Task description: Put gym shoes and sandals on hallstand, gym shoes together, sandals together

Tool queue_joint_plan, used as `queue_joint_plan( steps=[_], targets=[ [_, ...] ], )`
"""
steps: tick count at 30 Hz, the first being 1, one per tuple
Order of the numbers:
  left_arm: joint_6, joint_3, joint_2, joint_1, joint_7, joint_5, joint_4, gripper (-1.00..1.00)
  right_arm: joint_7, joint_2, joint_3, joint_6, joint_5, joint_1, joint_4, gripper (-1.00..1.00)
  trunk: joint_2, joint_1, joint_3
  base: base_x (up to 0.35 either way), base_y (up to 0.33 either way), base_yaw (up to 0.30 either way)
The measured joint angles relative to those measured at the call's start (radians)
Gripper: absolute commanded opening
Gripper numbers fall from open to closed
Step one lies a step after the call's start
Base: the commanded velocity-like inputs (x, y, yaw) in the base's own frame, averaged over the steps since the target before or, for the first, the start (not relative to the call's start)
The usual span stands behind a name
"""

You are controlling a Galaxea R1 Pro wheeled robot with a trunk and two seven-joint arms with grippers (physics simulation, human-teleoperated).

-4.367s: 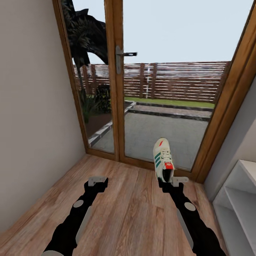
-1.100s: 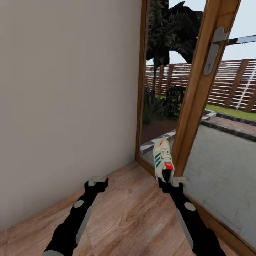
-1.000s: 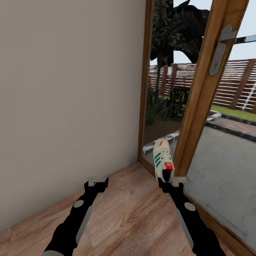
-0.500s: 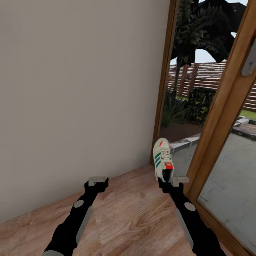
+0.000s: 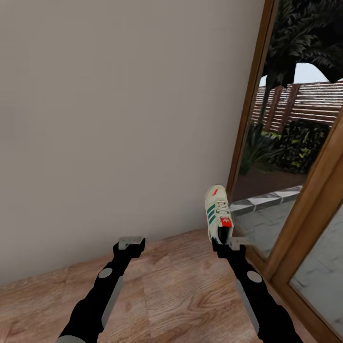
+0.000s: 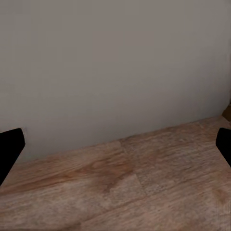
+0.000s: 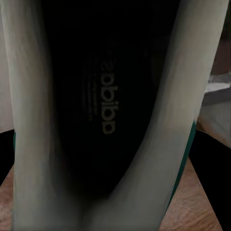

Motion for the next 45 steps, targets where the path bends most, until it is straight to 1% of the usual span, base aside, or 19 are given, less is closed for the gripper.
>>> queue_joint_plan(
  steps=[11,17,31,39,45],
  targets=[
    [0.0,-0.001,0.0,0.0,0.0,0.0,0.0,1.0,0.0,0.0,0.0,0.0,0.0,0.0,0.0,-1.0,0.0,0.0,0.002,0.0,-0.003,0.292],
    [0.0,-0.002,-0.001,0.0,0.0,-0.001,0.0,1.0,0.0,0.0,0.0,0.0,0.0,0.0,0.0,-1.0,0.0,0.0,0.004,0.0,-0.26,0.292],
    [0.0,-0.002,-0.001,0.0,0.0,-0.001,0.0,1.0,0.0,0.0,0.0,0.0,0.0,0.001,0.0,-1.0,0.0,0.0,0.012,0.0,-0.015,0.292],
    [-0.001,-0.002,-0.001,0.0,0.0,-0.001,0.0,1.0,0.0,0.0,-0.001,0.0,0.0,0.0,0.0,-1.0,0.0,0.0,0.017,-0.038,-0.165,0.292],
    [0.0,-0.002,-0.001,0.0,0.0,-0.001,0.0,1.0,0.0,0.0,-0.001,0.0,0.0,0.0,0.0,-1.0,0.0,0.0,0.02,-0.03,-0.051,0.292]
  ],
)
